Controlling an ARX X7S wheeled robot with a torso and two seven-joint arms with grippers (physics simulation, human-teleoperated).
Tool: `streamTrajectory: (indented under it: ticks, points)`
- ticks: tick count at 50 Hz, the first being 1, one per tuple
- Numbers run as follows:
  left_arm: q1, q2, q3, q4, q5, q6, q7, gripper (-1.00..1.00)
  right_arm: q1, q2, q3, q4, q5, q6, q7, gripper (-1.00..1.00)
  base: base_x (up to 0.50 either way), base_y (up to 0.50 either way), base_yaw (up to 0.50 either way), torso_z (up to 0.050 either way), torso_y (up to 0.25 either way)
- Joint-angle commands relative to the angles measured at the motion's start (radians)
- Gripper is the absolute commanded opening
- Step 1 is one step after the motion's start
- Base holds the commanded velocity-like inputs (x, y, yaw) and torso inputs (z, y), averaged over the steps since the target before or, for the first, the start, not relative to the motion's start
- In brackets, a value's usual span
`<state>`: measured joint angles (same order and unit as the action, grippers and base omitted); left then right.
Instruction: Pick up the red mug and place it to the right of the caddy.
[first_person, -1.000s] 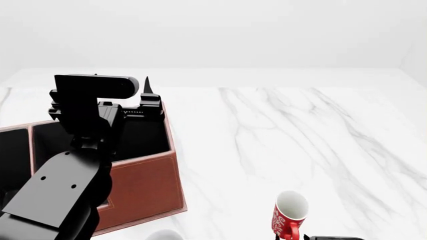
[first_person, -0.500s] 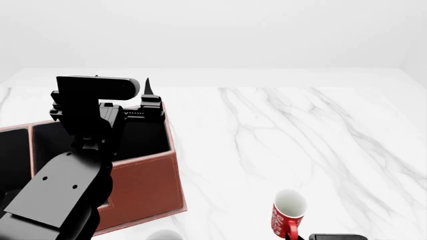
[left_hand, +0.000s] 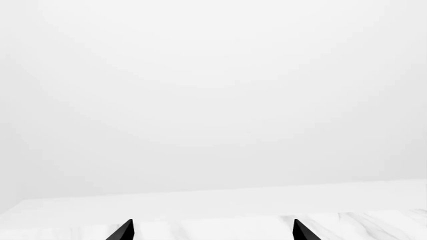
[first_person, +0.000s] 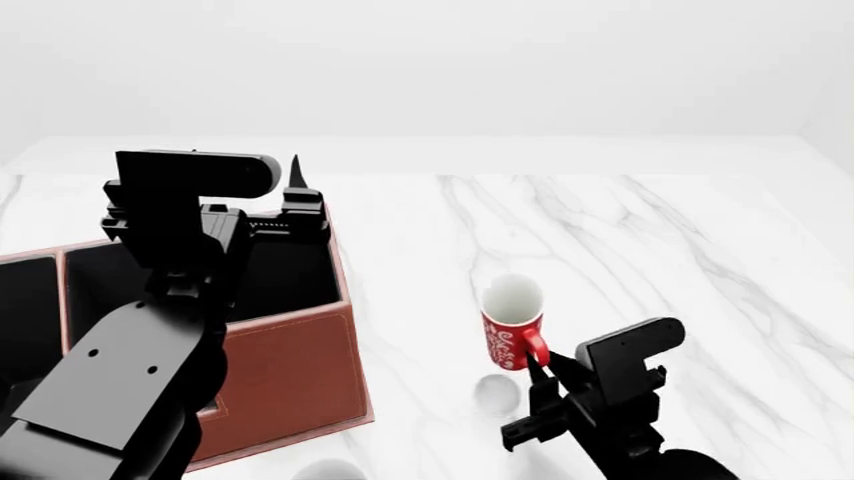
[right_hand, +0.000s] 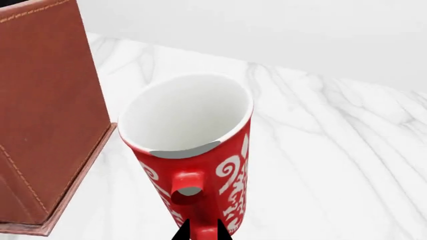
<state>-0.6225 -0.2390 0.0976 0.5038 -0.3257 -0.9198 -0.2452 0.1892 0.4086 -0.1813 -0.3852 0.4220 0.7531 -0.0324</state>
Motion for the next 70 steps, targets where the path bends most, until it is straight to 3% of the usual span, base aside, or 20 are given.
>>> streamTrajectory:
  ticks: [1,11,24,59,60,70]
  points:
    - [-0.003,0.0,0.006,-0.019,-0.001,0.014,-0.002,1.0,0.22,-0.031,-0.155,0.232,0.001,-0.069,-0.218,-1.0,0.0,0.0,0.0,0.0,0.0]
    - [0.001,-0.006,0.006,-0.022,-0.004,0.019,-0.005,1.0,0.324,-0.166,-0.218,0.586,-0.052,-0.27,-0.304,-1.0,0.0,0.0,0.0,0.0,0.0]
    - [0.007,-0.012,0.004,-0.014,-0.012,0.021,-0.008,1.0,0.356,-0.241,-0.213,0.803,-0.072,-0.407,-0.306,-1.0,0.0,0.0,0.0,0.0,0.001]
    - [0.016,-0.023,0.006,-0.016,-0.028,0.028,-0.016,1.0,0.384,-0.323,-0.27,1.07,-0.093,-0.516,-0.315,-1.0,0.0,0.0,0.0,0.0,0.001]
    - [0.016,-0.023,0.005,-0.016,-0.029,0.028,-0.016,1.0,0.388,-0.324,-0.267,1.077,-0.088,-0.516,-0.315,1.0,0.0,0.0,0.0,0.0,0.0]
    - [0.015,-0.026,0.007,-0.019,-0.032,0.03,-0.019,1.0,0.387,-0.318,-0.275,1.059,-0.08,-0.509,-0.31,1.0,0.0,0.0,0.0,0.0,0.0]
